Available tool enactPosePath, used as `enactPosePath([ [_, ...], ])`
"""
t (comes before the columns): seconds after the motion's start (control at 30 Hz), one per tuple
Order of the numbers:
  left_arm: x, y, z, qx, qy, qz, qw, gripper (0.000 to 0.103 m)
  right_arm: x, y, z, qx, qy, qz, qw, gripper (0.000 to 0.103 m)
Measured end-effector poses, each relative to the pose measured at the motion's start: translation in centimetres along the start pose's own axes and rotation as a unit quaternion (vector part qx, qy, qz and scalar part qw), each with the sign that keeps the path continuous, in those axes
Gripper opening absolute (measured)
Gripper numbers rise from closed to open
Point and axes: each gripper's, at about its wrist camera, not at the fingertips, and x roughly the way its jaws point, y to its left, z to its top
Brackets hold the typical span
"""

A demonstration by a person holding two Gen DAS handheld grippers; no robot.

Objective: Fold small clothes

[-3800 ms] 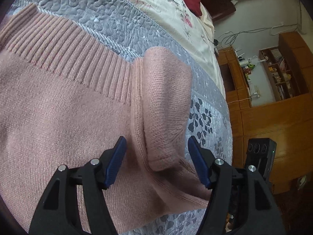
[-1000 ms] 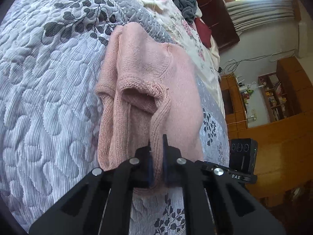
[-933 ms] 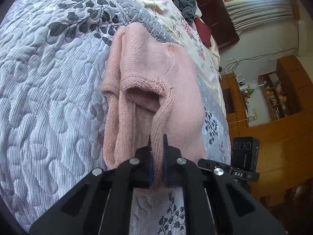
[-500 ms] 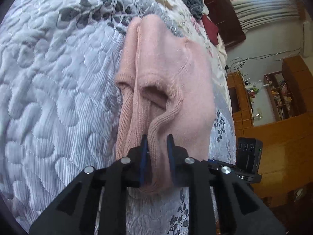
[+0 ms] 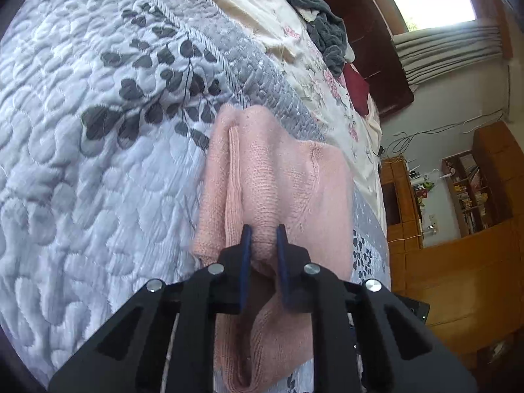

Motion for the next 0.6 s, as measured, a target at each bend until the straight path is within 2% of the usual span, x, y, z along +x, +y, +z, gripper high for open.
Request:
enactPosePath([
  [0.07,0.3,0.7,0.2,-0.004,0.016,0.016,0.9997,0.013,0.2,0.1,0.0,-0.001,0.001,-0.001,1.0,0.039],
  [0.13,1.6,1.7,-0.3,-0.001,0.048,0.037,0.9982,0.013,0.2,0.1,0.2,-0.003,0.001,-0.006,1.0,0.039],
  [0.23,1.4,2.0,-0.6,0.001,0.048,0.029,0.9984,0.019,0.4,0.6,0.4,-0.002,-0.001,-0.005,1.0,0.039],
  [0.27,1.0,1.9,-0.5,-0.002,0.044,0.024,0.9987,0.023,0.3,0.7,0.5,-0.004,-0.002,-0.004,1.0,0.039],
  [0.33,0.0,1.4,-0.4,0.003,0.036,0.025,0.9991,0.048,-0.2,1.1,1.0,-0.009,-0.007,-0.002,1.0,0.039],
  [0.43,-0.8,0.2,0.0,0.03,0.03,0.039,0.9984,0.069,-1.3,1.3,2.0,-0.009,-0.026,0.008,1.0,0.052],
  [0.6,0.7,-0.2,1.3,0.029,0.061,0.032,0.9972,0.079,-2.3,0.9,4.5,0.013,-0.053,0.042,0.998,0.07],
])
